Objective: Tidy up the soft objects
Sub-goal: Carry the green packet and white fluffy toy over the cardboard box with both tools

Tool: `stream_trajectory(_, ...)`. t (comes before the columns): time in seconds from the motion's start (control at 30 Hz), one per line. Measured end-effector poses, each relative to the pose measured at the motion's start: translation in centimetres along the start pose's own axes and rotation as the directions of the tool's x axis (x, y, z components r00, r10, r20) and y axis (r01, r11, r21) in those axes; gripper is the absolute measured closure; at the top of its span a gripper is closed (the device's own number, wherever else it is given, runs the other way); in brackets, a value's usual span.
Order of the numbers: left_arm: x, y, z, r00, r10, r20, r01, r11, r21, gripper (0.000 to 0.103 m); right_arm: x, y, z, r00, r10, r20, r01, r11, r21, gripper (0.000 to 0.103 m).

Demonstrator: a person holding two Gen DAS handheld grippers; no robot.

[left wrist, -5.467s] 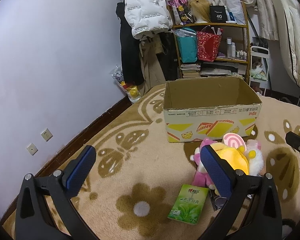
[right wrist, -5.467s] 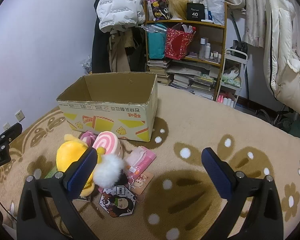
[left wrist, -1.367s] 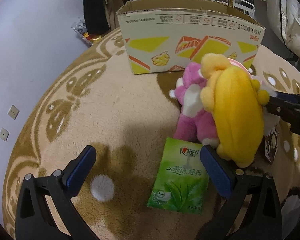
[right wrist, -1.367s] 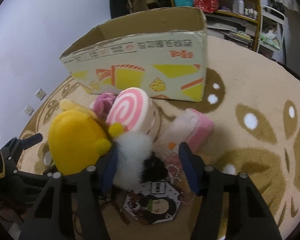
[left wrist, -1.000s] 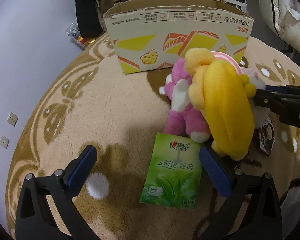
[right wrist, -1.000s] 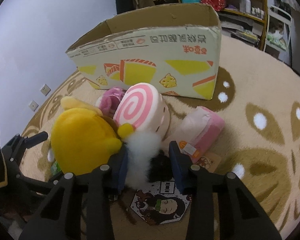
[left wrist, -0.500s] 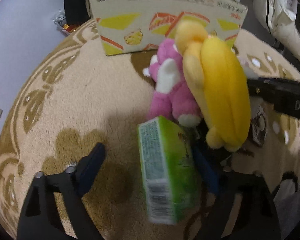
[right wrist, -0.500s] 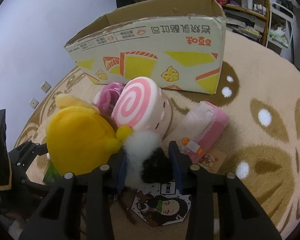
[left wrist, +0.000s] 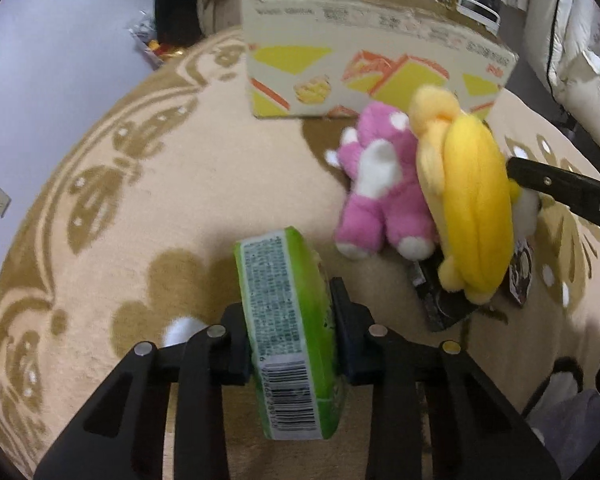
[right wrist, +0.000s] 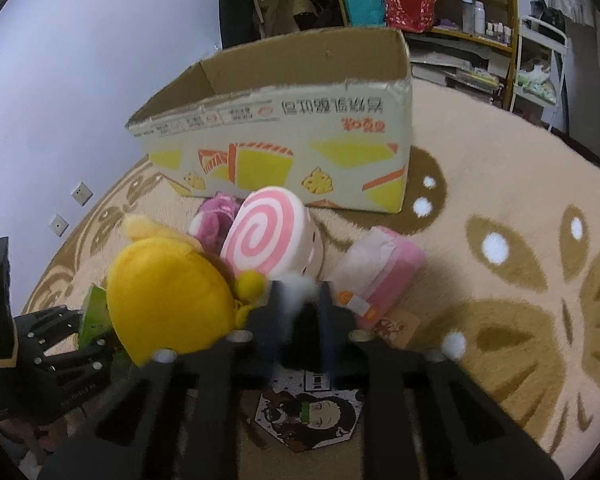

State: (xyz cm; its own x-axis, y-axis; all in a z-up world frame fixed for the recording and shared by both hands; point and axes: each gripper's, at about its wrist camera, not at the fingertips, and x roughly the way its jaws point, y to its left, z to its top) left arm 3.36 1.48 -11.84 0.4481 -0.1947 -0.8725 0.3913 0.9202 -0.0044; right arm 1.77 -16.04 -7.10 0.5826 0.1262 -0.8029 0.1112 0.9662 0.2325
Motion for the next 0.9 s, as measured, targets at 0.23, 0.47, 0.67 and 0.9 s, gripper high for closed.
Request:
stream_trajectory(0.23,-0.8,0.1,0.2,0.999,0.044,0.023,-0.044,0.999,-0.001,0.074,-0.3,0.1,-0.4,1.0,0.031,0.004,-0.03,0.999,-0.029,0.101)
stream_trajectory(0.47,-0.9,0.3,0.4,0.998,0.052,0.03,-0.052,0.999,-0.009,0.074,-0.6,-0.2,-0.5,1.0,0.03,0.006,-0.03,0.999,-0.021,0.101)
stream_trajectory(0.67,-1.2,0.5,0.4,0.997,0.072,0.037,-0.071,0.997,-0.013,0.074,-2.7,0.1,-0.3,0.998,0.004,0.057,0.0,0.998,-0.061,0.102)
stream_trajectory(0.9,-3.2,-0.3,1.7,0.989,0.125,0.081,-0.128,0.991,0.029,0.075,-5.2,0.0,1.3,0.995,0.005,0.105,0.002,0.998,-0.06,0.102)
